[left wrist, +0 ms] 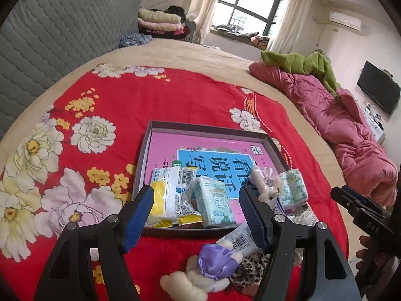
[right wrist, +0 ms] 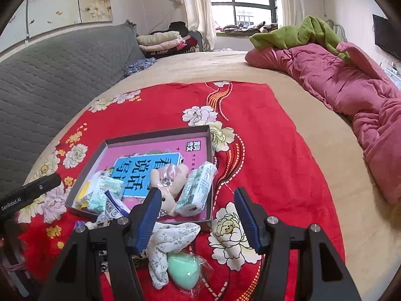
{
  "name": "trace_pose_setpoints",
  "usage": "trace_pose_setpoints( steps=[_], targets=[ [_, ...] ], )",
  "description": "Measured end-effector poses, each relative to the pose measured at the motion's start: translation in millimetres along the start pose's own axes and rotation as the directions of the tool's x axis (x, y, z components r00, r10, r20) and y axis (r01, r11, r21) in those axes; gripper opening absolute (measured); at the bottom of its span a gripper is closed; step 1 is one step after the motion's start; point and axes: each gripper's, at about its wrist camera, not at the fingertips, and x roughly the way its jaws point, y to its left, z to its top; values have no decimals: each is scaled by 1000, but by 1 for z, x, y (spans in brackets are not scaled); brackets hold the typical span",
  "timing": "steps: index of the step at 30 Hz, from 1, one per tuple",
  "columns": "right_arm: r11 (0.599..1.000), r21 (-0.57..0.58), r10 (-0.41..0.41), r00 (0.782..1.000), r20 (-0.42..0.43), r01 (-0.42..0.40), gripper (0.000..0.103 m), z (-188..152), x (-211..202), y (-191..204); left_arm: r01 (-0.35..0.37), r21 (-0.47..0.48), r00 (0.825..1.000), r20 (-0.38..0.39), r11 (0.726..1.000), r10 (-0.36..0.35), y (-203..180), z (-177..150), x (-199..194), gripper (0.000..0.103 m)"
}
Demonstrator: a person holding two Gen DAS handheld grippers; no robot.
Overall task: Organize soft objects
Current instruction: 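Withdraw both open tools from the pink box toward the remaining soft items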
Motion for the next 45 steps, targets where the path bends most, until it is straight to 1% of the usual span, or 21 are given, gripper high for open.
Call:
trace_pose_setpoints(
  steps=[3,8,11,16,20,22,24,25,29,33,37,41,45],
  targets=[
    [1000,9,7,1000,11,-7,60,0,-7,-2,-11,16,1000,15,1000,11,-4,-1,-11,72],
    [1000,3,12,999,37,-12,60,2,-22,-5,-9,22,1000,25,1000,9,-7,-4,-26,72],
    [1000,-2,2,998,59,-2,64,3,-32,-6,-20,35,999,37,999,19,-10,-5,-36,72],
    [1000,-2,22,997,79,-22,65,3,-46,-7,-24,36,998,53,999,22,-14,-7,-51,73],
    [999,-22,30,995,95,-29,65,4,-57,-3,-27,49,998,60,998,24,-19,-10,-66,78],
    [999,-29,36,993,115,-33,66,4,-64,-2,-28,54,998,64,998,25,-21,-12,-72,78],
    [999,-33,44,992,121,-40,70,2,-68,-1,-31,52,997,66,998,28,-22,-14,-77,78],
    [998,-38,48,991,121,-44,70,2,-69,0,-33,50,997,66,998,29,-22,-15,-79,78],
    [997,-62,60,990,124,-53,71,-4,-75,1,-30,41,998,51,999,28,-22,-21,-84,78],
    [996,-62,64,992,110,-58,71,-13,-77,-1,-34,44,999,25,998,33,-22,-30,-85,78],
    [997,-59,63,996,70,-59,71,-30,-72,-5,-45,52,999,-2,998,45,-22,-41,-82,78],
    [995,-68,69,997,30,-67,71,-44,-65,-4,-51,68,997,-54,996,55,-19,-56,-72,78],
    [994,-83,71,997,-2,-71,71,-56,-60,-2,-56,79,994,-90,995,63,-18,-68,-63,78]
  ],
)
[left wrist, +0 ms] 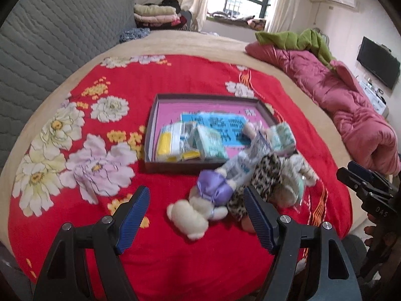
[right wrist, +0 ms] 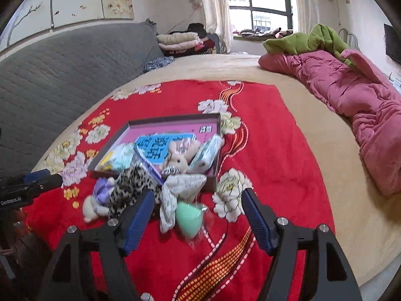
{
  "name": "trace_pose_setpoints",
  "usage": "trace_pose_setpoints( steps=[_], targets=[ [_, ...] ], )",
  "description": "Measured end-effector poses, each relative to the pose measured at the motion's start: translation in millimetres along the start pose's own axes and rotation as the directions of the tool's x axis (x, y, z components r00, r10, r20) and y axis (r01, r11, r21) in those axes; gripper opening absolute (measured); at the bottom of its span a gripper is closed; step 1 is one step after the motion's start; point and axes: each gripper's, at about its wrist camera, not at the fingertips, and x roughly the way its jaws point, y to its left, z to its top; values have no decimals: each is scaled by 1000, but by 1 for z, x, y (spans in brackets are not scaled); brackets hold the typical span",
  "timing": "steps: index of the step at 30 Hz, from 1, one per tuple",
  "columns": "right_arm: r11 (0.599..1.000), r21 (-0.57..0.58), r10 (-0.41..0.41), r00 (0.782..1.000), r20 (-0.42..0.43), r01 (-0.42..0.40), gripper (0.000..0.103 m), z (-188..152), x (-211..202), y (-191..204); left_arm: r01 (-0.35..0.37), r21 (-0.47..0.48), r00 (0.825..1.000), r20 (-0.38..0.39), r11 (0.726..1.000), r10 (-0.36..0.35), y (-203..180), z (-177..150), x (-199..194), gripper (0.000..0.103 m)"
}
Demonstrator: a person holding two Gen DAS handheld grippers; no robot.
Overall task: Organize soft objects
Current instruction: 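Withdraw both open tools from the pink box toward the remaining soft items, then grasp the white plush bunny with the left tool while the right tool grasps the bagged mint sponge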
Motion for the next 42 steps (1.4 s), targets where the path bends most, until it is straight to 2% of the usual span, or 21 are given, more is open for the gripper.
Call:
trace_pose_setpoints(
  steps=[16,25,29,34,42],
  targets=[
    [999,-51,11,994,-110,-17,71,-30,31,14,-2,68,997,-79,998,7,-2,-28,42,78],
    [994,-107,-26,987,-162,9,71,-44,58,17,9,47,993,-117,999,-3,8,-39,71,78],
    [989,-145,-55,983,-176,30,71,-48,73,18,26,51,993,-116,998,-20,9,-39,79,78],
    [989,-140,-65,979,-192,38,71,-52,90,13,27,56,991,-129,998,-19,6,-38,89,78],
    [989,-138,-74,982,-174,50,71,-51,105,10,12,61,991,-135,998,-4,1,-36,105,78]
  ],
)
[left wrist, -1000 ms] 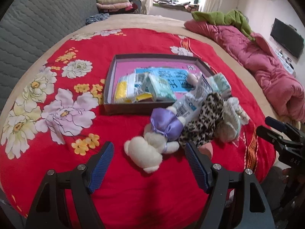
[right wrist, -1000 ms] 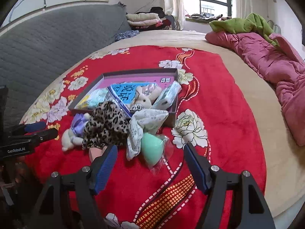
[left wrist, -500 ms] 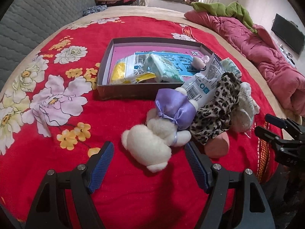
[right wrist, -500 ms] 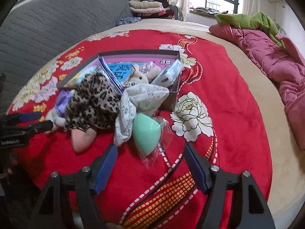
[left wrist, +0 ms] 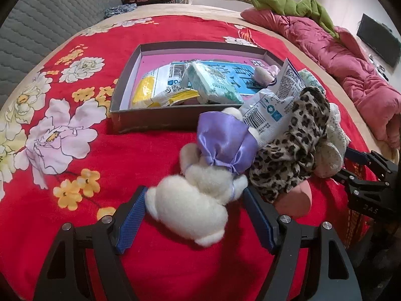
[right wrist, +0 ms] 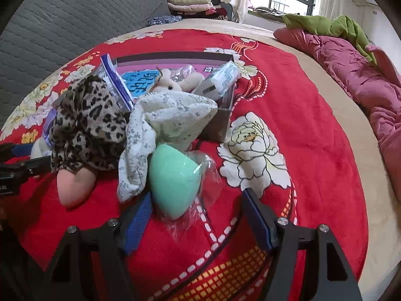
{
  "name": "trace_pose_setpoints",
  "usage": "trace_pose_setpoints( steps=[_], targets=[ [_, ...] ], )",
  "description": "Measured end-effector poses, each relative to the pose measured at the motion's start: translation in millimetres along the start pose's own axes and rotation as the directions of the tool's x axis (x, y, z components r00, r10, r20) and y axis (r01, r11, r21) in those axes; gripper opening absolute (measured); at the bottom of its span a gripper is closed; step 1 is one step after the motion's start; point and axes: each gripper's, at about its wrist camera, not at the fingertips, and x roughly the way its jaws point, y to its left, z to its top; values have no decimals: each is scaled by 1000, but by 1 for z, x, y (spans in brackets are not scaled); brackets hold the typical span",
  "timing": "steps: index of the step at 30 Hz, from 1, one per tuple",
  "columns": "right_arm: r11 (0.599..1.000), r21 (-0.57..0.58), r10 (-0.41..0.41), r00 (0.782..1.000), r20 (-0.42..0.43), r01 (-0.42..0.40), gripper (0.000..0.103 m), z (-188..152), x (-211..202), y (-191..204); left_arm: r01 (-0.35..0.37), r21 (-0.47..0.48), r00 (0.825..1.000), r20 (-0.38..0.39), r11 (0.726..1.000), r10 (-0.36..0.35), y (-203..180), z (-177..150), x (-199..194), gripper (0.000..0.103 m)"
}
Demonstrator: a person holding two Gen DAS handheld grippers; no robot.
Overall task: Organize soft objects
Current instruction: 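Grasp the white plush bunny with the left tool while the right tool grasps the bagged mint sponge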
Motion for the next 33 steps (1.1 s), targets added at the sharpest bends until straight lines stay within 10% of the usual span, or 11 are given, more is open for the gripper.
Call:
trace_pose_setpoints(
  steps=[8,15,33],
  targets=[
    [1000,7,21,999,48,-21,66,9,0,0,2,-3,1000,20,1000,-2,-1,3,11,78],
    [998,-33,58,996,67,-56,44,9,-3,7,35,-12,999,31,999,-34,1,3,8,42],
    [991,45,124,989,81,-128,43,0,-42,-4,77,-43,990,118,996,-71,6,1,-43,38]
  ],
)
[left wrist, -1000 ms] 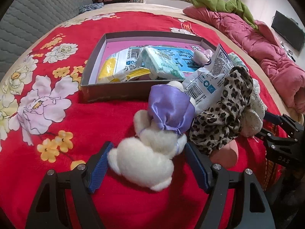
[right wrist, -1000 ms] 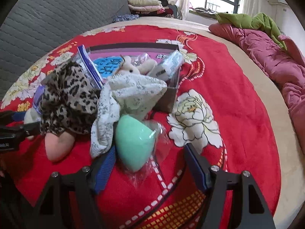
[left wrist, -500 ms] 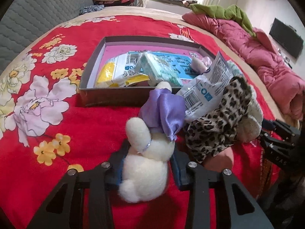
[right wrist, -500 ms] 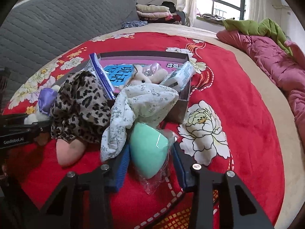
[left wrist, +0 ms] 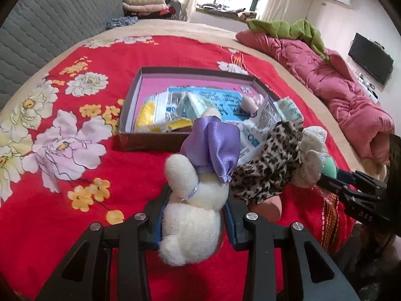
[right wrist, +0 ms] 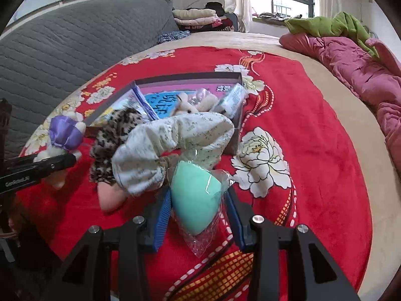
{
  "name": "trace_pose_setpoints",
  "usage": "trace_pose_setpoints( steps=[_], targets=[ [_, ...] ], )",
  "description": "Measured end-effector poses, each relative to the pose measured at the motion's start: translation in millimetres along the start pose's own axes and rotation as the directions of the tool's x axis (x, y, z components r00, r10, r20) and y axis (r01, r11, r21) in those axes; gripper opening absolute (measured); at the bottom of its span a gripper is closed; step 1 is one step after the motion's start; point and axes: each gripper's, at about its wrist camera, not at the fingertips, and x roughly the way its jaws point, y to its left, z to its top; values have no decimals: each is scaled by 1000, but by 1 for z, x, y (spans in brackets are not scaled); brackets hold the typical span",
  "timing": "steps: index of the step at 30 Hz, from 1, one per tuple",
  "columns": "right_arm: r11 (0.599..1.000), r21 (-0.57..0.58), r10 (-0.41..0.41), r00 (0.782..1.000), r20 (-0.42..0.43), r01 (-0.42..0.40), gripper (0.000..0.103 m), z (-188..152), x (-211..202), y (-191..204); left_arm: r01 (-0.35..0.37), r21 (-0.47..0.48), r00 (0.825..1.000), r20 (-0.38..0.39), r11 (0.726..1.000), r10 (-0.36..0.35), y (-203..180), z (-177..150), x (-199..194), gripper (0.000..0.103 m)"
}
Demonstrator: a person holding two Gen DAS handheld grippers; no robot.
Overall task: Organize soft objects
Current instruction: 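Grasp the white plush bunny with the left tool while the right tool grasps the bagged mint sponge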
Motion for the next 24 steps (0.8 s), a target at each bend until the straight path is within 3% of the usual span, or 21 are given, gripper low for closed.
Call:
trace_pose_setpoints(
  steps=[9,12,24],
  targets=[
    [997,51,59,998,-37,-57,43,-1,-14,6,12,-15,1000,26,1000,-12,2,3,-11,39],
    [999,41,22,998,-53,-20,43,-3,-14,7,16,-20,999,28,1000,-16,4,3,-13,39],
    [1000,-3,7,992,128,-7,43,23,-55,22,13,-29,996,92,999,-10,6,8,-28,39]
  ],
)
